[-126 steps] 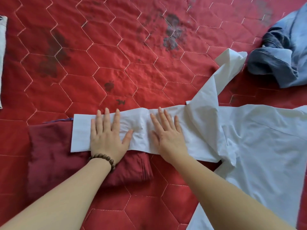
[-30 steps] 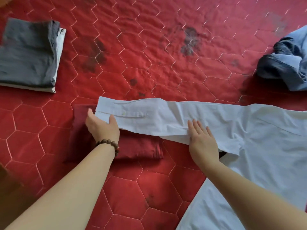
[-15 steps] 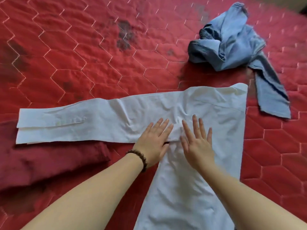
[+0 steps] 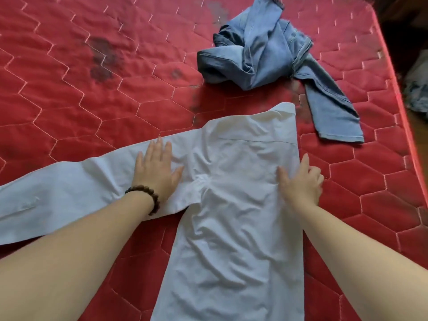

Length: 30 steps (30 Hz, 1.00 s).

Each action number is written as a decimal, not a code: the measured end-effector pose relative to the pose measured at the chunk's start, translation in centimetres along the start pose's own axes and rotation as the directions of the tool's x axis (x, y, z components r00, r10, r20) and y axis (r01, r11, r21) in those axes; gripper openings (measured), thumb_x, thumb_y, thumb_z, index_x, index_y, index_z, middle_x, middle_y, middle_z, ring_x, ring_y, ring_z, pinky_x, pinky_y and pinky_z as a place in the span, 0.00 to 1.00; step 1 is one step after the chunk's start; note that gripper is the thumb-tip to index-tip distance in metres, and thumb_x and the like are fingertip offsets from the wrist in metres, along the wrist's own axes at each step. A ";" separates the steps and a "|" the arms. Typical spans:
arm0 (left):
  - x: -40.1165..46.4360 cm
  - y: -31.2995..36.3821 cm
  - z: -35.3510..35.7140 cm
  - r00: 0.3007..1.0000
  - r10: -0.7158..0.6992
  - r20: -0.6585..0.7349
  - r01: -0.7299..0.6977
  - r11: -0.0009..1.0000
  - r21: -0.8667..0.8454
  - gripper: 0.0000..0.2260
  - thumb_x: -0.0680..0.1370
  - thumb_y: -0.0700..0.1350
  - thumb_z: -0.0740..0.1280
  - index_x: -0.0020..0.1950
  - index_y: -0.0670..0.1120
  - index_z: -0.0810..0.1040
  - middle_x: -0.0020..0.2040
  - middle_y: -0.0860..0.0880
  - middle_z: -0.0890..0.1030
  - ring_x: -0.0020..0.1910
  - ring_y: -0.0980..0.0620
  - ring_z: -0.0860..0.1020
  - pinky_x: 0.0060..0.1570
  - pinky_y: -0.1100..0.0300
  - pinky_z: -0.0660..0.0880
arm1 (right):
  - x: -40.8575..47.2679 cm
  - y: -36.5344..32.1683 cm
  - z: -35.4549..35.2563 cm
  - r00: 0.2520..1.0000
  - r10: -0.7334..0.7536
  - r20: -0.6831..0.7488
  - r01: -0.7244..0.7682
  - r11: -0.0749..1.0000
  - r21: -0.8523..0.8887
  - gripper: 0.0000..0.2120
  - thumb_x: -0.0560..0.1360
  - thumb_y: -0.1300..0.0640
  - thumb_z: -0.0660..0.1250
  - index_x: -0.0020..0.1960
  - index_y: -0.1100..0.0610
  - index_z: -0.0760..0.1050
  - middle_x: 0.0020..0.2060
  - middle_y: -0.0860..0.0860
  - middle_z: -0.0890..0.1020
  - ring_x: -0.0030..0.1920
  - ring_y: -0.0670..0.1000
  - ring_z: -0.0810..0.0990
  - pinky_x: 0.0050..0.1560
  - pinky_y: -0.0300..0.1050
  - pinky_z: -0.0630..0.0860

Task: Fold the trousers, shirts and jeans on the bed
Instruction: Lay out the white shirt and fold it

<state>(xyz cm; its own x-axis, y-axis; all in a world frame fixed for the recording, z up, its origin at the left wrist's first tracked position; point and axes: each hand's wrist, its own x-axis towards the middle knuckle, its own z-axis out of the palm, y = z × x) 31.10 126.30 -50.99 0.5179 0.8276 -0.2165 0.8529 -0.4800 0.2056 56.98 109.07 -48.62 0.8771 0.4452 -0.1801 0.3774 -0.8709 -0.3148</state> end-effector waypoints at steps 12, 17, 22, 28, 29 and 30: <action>6.9 1.9 -1.3 0.971 0.116 -0.210 -0.100 0.991 0.083 0.16 0.81 0.57 0.52 0.41 0.47 0.63 0.33 0.50 0.69 0.33 0.46 0.68 0.30 0.55 0.59 | 8.3 0.4 -0.5 0.999 0.003 -0.047 0.009 0.967 0.255 0.15 0.81 0.52 0.58 0.37 0.56 0.63 0.38 0.53 0.73 0.44 0.57 0.72 0.42 0.47 0.62; 8.7 5.6 -0.8 0.984 0.059 -0.169 -0.034 0.988 0.149 0.18 0.80 0.60 0.52 0.45 0.46 0.63 0.35 0.49 0.71 0.33 0.45 0.70 0.30 0.56 0.63 | 9.7 3.3 -1.3 0.996 0.064 -0.068 -0.058 0.995 0.083 0.15 0.81 0.48 0.56 0.47 0.60 0.69 0.50 0.62 0.78 0.51 0.62 0.75 0.44 0.49 0.66; 10.0 8.3 -0.5 0.970 0.130 -0.207 -0.128 0.992 0.025 0.18 0.80 0.59 0.54 0.46 0.44 0.66 0.38 0.47 0.72 0.37 0.41 0.75 0.33 0.54 0.64 | 13.3 2.1 -2.1 0.987 0.141 -0.074 -0.115 0.954 0.276 0.21 0.78 0.42 0.60 0.51 0.61 0.73 0.48 0.57 0.77 0.50 0.57 0.75 0.46 0.45 0.65; 13.0 10.0 -1.7 0.948 0.124 -0.293 -0.114 0.992 0.052 0.15 0.81 0.53 0.57 0.47 0.42 0.71 0.44 0.39 0.79 0.43 0.38 0.76 0.36 0.51 0.65 | 16.1 0.3 -3.3 0.999 0.017 0.030 -0.029 0.886 0.463 0.14 0.77 0.54 0.66 0.36 0.57 0.68 0.34 0.52 0.73 0.41 0.53 0.71 0.40 0.45 0.67; 13.3 10.2 -1.9 0.942 0.089 -0.322 -0.076 0.996 0.055 0.14 0.81 0.52 0.58 0.50 0.41 0.72 0.46 0.38 0.79 0.46 0.37 0.76 0.39 0.49 0.67 | 16.2 -0.1 -3.5 1.000 0.014 -0.006 -0.010 0.898 0.441 0.12 0.77 0.54 0.65 0.38 0.57 0.69 0.36 0.53 0.74 0.43 0.53 0.72 0.43 0.45 0.67; 13.3 10.6 -2.2 0.940 0.043 -0.339 -0.026 0.998 0.053 0.13 0.80 0.51 0.60 0.55 0.41 0.72 0.51 0.37 0.77 0.51 0.37 0.75 0.45 0.46 0.68 | 16.1 -0.3 -3.5 0.999 0.033 -0.043 -0.014 0.921 0.389 0.10 0.78 0.52 0.63 0.43 0.58 0.71 0.41 0.54 0.76 0.47 0.55 0.74 0.47 0.46 0.67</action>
<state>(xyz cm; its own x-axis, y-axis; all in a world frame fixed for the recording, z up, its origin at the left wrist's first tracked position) 46.88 132.81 -49.62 0.5008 0.8560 0.1286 0.8414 -0.5163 0.1599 72.04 115.77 -48.19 0.9009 0.4072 -0.1504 0.2203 -0.7274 -0.6499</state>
